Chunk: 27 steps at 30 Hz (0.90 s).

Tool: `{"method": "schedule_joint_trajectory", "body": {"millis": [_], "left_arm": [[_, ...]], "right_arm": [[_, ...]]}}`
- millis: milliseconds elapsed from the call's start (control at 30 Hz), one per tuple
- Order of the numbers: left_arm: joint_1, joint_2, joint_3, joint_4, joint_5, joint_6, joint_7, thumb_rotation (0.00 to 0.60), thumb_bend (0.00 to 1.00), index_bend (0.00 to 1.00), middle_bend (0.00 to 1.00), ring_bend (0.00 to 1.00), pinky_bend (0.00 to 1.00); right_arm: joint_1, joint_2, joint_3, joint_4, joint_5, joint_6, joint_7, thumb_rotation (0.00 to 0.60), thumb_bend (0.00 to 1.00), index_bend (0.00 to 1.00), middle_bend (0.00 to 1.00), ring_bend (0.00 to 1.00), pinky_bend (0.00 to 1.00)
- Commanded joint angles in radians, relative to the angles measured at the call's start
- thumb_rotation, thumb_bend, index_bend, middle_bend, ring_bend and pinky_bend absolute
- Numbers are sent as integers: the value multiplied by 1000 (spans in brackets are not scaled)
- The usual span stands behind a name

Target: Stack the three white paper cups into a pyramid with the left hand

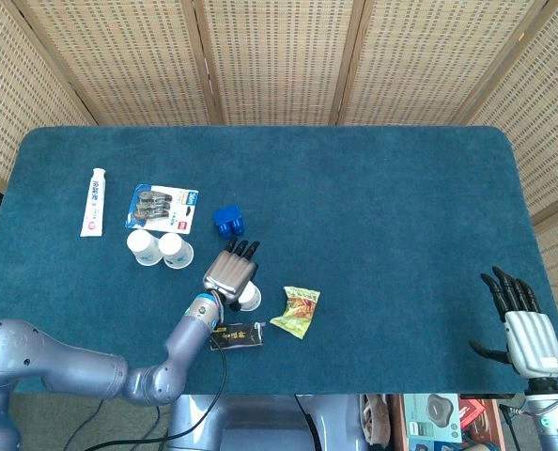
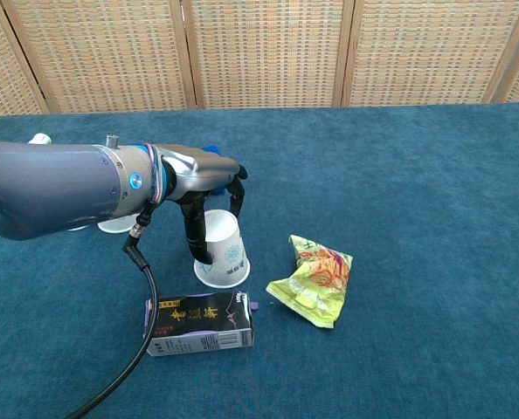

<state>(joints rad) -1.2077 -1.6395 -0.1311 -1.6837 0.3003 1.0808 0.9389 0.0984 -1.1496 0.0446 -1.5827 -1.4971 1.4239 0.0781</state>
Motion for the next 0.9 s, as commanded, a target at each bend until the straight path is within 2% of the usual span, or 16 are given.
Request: {"method": "schedule_joint_trajectory", "body": {"millis": [33, 200, 533, 700, 900], "left_arm": [[2, 1, 1, 0, 6, 0, -3, 600, 163, 467, 0, 0, 0], [13, 40, -20, -32, 27, 12, -29, 600, 163, 473, 0, 0, 0], [26, 175, -67, -148, 33, 53, -49, 600, 163, 473, 0, 0, 0], [58, 294, -80, -224, 35, 77, -74, 600, 164, 473, 0, 0, 0], [108, 417, -72, -252, 38, 74, -115, 600, 163, 473, 0, 0, 0]], "right_arm": [[0, 0, 1, 0, 1, 1, 0, 600, 0, 0, 0, 0, 0], [-1, 3, 1, 1, 1, 1, 6, 600, 0, 0, 0, 0, 0], [-1, 6, -4, -7, -9, 2, -5, 600, 0, 0, 0, 0, 0], [-2, 5, -4, -9, -9, 4, -10, 600, 0, 0, 0, 0, 0], [-1, 2, -5, -10, -8, 1, -22, 600, 0, 0, 0, 0, 0]]}}
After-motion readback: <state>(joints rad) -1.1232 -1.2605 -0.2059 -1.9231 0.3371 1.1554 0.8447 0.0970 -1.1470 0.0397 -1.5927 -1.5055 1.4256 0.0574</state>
